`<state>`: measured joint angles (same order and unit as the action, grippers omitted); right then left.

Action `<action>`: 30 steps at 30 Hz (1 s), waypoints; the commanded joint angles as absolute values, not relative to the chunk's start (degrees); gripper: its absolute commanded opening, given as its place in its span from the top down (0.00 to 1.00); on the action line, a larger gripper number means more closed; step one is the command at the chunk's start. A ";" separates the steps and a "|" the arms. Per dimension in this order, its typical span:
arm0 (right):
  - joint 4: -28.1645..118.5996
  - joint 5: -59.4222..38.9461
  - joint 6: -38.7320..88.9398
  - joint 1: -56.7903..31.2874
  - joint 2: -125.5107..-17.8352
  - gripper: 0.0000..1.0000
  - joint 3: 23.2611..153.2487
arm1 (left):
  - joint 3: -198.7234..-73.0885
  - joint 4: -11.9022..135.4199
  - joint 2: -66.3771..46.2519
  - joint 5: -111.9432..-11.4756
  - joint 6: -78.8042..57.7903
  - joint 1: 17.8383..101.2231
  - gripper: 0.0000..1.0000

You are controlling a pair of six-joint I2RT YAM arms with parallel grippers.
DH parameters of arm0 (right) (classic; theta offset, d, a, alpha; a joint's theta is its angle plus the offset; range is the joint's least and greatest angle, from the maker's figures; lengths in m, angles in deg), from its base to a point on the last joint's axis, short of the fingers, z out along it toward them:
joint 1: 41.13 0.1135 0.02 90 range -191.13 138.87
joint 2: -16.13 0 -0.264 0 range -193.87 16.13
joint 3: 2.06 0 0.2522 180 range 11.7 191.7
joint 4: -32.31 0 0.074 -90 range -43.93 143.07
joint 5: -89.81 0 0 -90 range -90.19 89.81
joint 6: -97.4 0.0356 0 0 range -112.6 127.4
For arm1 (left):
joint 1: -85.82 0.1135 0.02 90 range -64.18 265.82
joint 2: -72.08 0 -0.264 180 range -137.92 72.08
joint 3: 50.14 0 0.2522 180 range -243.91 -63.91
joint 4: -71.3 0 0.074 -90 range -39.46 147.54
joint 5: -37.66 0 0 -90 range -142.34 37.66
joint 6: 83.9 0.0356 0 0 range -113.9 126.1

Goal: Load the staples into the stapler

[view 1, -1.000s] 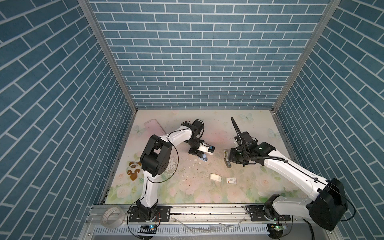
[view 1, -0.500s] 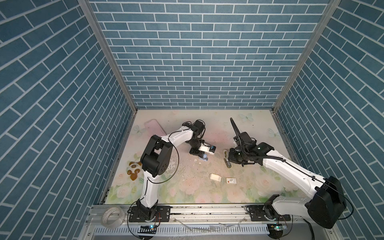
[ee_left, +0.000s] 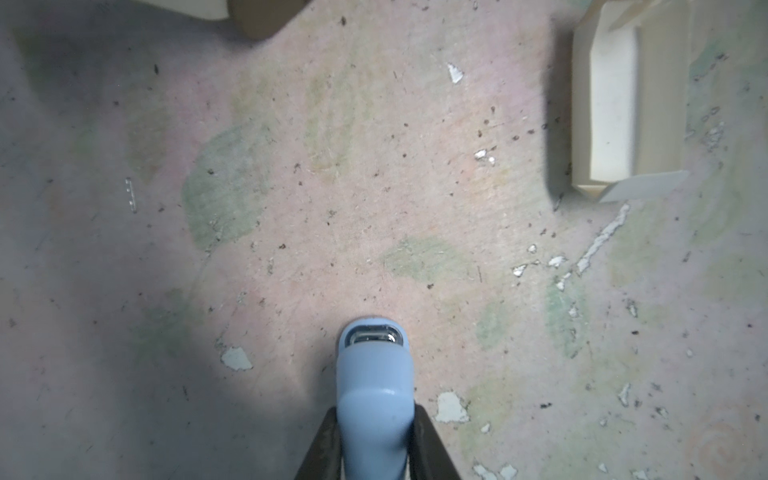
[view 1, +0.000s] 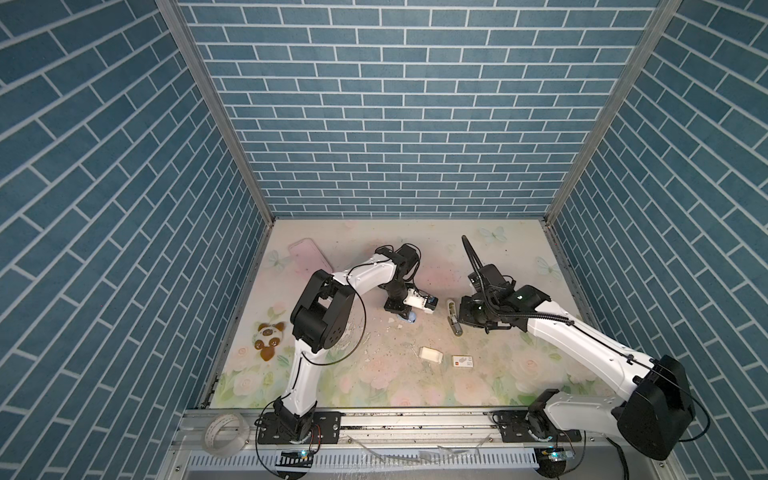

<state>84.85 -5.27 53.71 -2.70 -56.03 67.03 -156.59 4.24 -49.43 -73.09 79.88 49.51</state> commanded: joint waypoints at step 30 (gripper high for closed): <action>82.98 -3.36 55.13 -2.90 -46.47 0.91 58.56 | -155.85 2.08 -53.87 -60.75 70.15 42.99 1.00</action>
<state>82.91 -4.66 53.71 -2.70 -48.08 59.12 -158.95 2.32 -50.37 -59.67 71.88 43.58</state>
